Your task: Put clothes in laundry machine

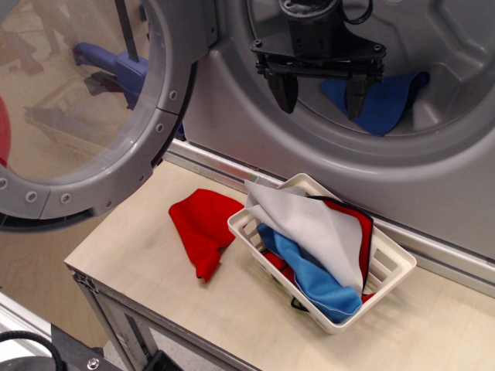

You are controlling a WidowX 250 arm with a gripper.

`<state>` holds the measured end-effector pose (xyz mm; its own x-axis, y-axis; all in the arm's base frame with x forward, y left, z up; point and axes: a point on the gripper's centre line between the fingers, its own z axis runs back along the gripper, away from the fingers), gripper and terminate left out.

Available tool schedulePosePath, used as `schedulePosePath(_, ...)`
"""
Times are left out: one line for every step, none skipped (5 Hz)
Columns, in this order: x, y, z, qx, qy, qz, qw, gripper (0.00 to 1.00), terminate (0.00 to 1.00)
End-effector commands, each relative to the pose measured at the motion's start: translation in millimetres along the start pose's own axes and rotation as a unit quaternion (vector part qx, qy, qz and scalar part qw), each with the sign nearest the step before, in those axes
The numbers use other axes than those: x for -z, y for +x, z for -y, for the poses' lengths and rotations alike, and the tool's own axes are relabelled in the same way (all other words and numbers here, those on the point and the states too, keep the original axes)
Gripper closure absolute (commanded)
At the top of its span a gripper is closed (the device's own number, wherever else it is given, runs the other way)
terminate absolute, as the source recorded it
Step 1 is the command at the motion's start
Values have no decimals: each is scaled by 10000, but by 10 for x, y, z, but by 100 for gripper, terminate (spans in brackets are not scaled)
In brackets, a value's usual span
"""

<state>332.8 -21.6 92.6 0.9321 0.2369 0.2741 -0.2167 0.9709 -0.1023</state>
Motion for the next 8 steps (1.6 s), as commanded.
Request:
schedulePosePath(0,0,0,0,0,0,10000,0,0)
schedulePosePath(-17,-220,76,-418,-49,-214,9989,0,0)
schedulePosePath(-22,-416,124,-681,-168,-236,9973,0,0)
schedulePosePath(58,-488,179,-1437,-172,-69,9894,0,0)
schedulePosePath(157,-525,261,-1651,-101,-13,9862,0,0)
schedulePosePath(311,-509,293,-1679,-19,77,9858,0,0)
schedulePosePath(483,-554,269,-1620,210,-9,9866,0,0)
schedulePosePath(646,-623,143,-1637,520,8,9851,0,0)
